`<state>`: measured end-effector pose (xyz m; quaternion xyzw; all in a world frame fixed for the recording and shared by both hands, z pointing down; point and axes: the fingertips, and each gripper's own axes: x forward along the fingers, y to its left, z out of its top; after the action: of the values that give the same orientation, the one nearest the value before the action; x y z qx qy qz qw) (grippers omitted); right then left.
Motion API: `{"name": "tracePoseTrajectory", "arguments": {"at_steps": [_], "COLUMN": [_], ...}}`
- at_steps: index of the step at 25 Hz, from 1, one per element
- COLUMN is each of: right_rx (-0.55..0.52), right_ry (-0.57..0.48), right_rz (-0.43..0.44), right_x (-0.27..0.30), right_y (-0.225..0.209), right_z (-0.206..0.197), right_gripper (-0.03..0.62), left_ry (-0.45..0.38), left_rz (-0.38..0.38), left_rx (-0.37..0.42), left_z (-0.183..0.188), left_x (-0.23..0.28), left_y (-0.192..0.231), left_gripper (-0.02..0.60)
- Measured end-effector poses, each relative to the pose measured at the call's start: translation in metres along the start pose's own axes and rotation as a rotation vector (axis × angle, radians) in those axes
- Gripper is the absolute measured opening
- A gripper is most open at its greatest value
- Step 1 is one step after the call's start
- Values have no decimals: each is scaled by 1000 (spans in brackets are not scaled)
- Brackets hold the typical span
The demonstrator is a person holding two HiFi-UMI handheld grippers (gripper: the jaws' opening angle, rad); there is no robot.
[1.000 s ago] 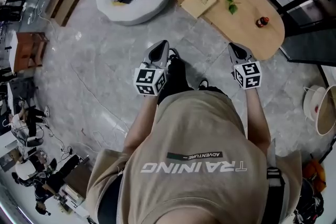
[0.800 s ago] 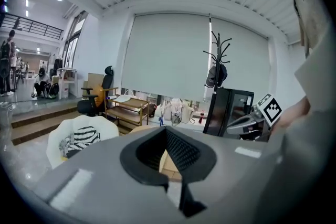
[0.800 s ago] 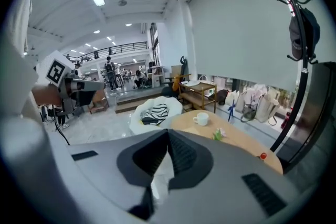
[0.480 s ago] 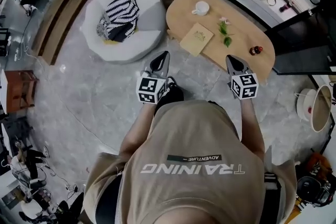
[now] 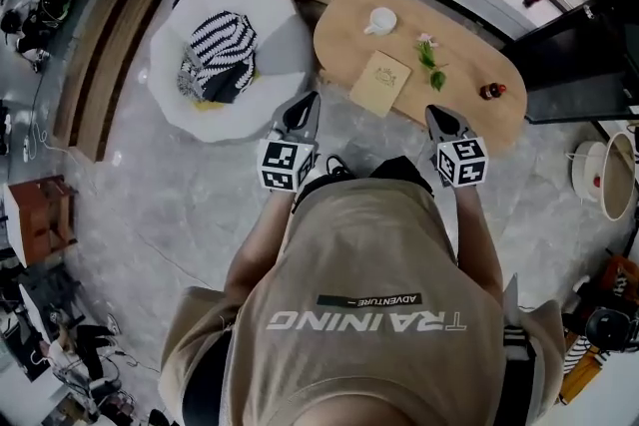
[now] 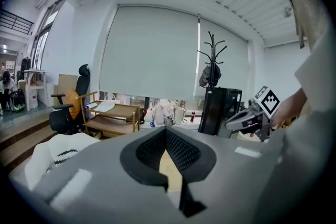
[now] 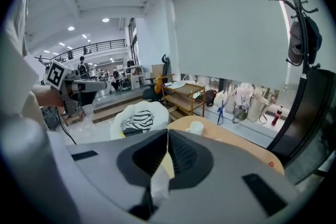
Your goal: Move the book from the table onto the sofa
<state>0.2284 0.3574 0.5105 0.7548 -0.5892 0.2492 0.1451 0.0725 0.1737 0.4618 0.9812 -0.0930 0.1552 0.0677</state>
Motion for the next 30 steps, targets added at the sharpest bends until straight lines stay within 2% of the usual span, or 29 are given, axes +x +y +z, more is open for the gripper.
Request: {"name": "tracePoseTrajectory", "arguments": {"at_steps": [7, 11, 19, 22, 26, 30], "right_rx": [82, 122, 111, 138, 265, 362], "right_ry": [9, 16, 2, 20, 46, 106], "right_rz": [66, 52, 75, 86, 103, 21], "right_x": [7, 15, 52, 72, 91, 99], "right_y": [-15, -47, -98, -106, -111, -121], "right_z": [-18, -32, -22, -41, -63, -102], "right_gripper": [5, 5, 5, 6, 6, 6], "left_ry": [37, 45, 77, 93, 125, 176], "left_rz": [-36, -27, -33, -67, -143, -228], "left_rx": [8, 20, 49, 66, 67, 82], "left_z": [5, 20, 42, 43, 46, 34], "left_x": [32, 53, 112, 138, 171, 188], "left_y": [-9, -14, -20, -31, -48, -69], "left_gripper": [-2, -2, -2, -2, -2, -2]}}
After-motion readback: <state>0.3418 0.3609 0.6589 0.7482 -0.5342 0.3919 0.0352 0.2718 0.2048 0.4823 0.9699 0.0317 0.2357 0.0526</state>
